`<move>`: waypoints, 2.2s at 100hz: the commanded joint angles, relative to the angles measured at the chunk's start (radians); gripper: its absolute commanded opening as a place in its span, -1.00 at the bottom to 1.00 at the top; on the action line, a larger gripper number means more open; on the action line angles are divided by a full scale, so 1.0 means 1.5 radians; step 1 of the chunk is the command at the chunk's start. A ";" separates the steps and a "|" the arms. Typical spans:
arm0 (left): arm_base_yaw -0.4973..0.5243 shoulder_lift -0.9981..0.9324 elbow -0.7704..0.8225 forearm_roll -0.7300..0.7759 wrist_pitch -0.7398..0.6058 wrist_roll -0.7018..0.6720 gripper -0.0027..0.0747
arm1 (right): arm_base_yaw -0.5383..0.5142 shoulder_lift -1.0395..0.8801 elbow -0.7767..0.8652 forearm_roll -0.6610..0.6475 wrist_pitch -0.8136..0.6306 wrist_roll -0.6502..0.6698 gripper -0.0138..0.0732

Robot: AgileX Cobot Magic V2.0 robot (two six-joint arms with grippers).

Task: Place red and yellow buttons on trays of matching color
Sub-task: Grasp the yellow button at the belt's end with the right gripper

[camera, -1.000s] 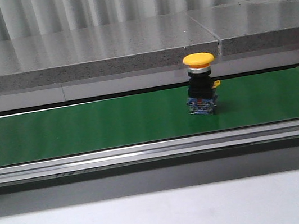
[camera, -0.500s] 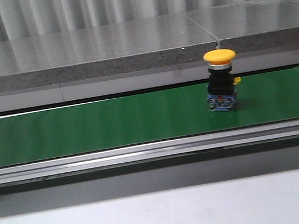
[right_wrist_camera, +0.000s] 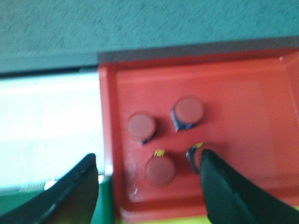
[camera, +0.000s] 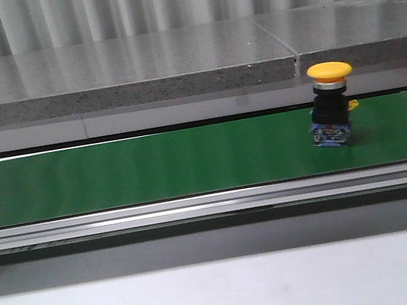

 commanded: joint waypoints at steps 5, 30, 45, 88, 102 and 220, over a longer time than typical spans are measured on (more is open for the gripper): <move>-0.005 0.001 -0.018 -0.012 -0.052 -0.001 -0.98 | -0.001 -0.116 0.089 0.023 -0.028 -0.033 0.42; -0.005 0.001 -0.018 -0.012 -0.052 -0.001 -0.98 | 0.000 -0.269 0.300 0.090 -0.043 -0.067 0.42; -0.005 0.001 -0.018 -0.012 -0.052 -0.001 -0.98 | 0.022 -0.334 0.380 0.119 -0.042 -0.094 0.42; -0.005 0.001 -0.018 -0.012 -0.052 -0.001 -0.98 | 0.215 -0.346 0.466 0.038 0.013 -0.121 0.42; -0.005 0.001 -0.018 -0.012 -0.052 -0.001 -0.98 | 0.253 -0.341 0.490 0.035 -0.035 -0.121 0.42; -0.005 0.001 -0.018 -0.012 -0.052 -0.001 -0.98 | 0.289 -0.182 0.469 0.059 -0.222 -0.129 0.09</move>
